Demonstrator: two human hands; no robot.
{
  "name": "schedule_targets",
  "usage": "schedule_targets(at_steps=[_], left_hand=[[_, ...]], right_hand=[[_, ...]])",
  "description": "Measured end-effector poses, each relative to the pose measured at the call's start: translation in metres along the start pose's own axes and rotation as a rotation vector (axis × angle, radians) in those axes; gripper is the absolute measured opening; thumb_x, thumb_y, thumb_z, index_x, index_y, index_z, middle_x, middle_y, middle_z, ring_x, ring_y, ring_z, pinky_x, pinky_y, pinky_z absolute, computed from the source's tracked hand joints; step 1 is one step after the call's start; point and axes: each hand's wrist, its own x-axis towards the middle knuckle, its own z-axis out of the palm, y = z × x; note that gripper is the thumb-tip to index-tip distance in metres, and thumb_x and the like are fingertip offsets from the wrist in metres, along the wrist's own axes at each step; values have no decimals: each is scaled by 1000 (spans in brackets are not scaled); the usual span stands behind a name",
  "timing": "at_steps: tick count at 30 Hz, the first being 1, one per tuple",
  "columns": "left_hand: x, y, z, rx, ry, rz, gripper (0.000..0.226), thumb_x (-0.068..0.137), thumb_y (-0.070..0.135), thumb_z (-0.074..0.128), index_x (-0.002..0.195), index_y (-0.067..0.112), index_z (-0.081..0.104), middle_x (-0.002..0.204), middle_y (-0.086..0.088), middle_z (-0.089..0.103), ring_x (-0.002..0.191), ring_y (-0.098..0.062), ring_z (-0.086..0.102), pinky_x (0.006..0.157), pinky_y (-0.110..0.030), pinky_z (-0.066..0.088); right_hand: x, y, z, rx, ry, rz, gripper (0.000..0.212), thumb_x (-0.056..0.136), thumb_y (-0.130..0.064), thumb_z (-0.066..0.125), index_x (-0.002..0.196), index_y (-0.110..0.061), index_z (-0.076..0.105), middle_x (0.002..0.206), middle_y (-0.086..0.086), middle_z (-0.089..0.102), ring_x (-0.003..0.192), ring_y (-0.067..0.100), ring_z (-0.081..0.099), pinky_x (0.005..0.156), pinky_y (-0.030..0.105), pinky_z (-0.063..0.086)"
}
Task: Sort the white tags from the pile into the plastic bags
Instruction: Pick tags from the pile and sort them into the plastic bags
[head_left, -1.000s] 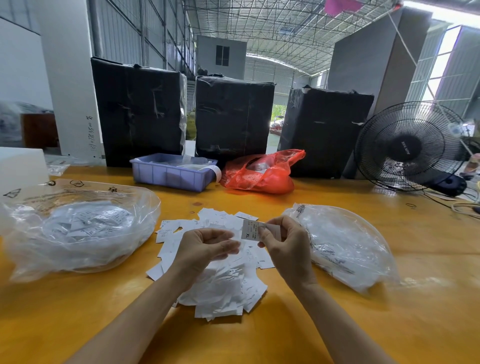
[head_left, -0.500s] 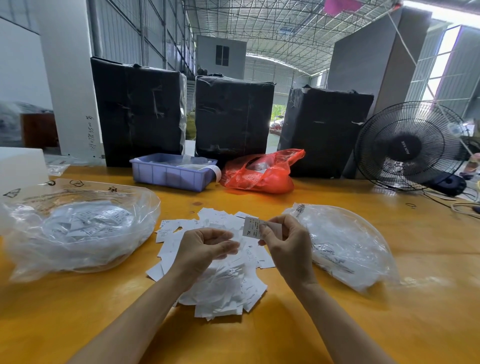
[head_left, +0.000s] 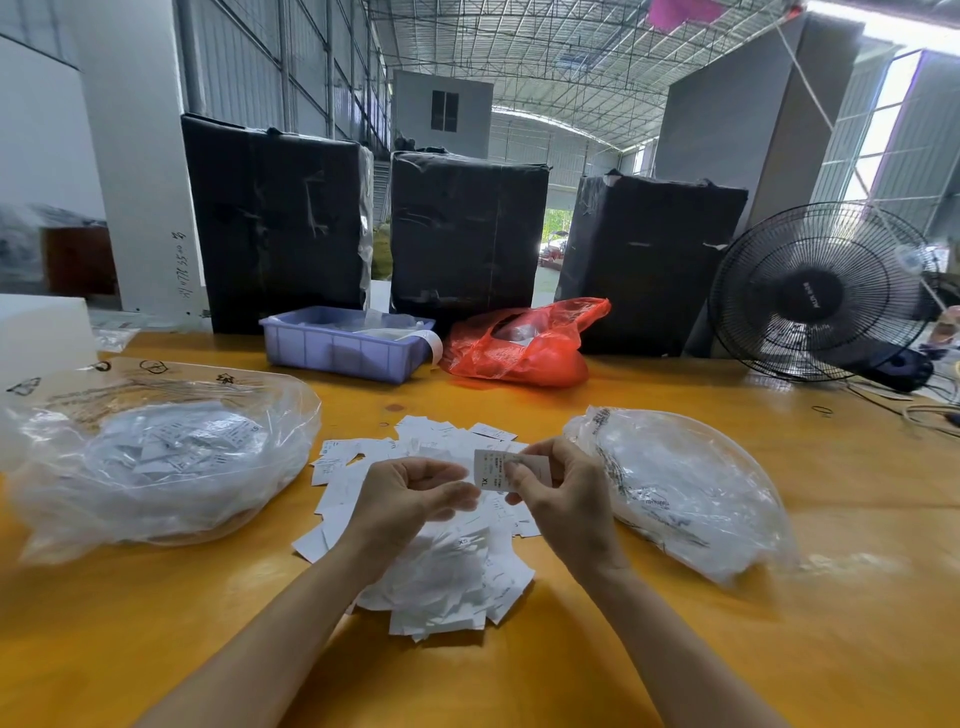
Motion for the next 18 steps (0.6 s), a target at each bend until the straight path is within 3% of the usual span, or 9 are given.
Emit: schedule_targets(at_steps=[7, 14, 18], left_hand=[[-2, 2, 0, -75, -29, -10, 23, 69, 5, 77, 91, 6, 69, 80, -12, 75, 75, -21, 73, 63, -22, 57], [-2, 3, 0, -81, -42, -13, 22, 69, 5, 76, 90, 7, 70, 81, -11, 75, 75, -21, 73, 62, -21, 57], [-5, 5, 1, -97, -58, -9, 32, 60, 15, 78, 90, 6, 70, 80, -13, 74, 74, -21, 73, 60, -20, 55]], right_hand=[[2, -4, -4, 97, 113, -3, 20, 87, -6, 63, 91, -23, 56, 76, 5, 67, 56, 12, 67, 52, 26, 55], [-1, -6, -1, 31, 49, -78, 29, 84, 7, 59, 78, -21, 65, 75, -6, 66, 56, 12, 66, 54, 39, 56], [-1, -2, -1, -26, 43, -100, 22, 83, 6, 60, 82, -15, 68, 73, 0, 67, 61, 26, 66, 56, 48, 54]])
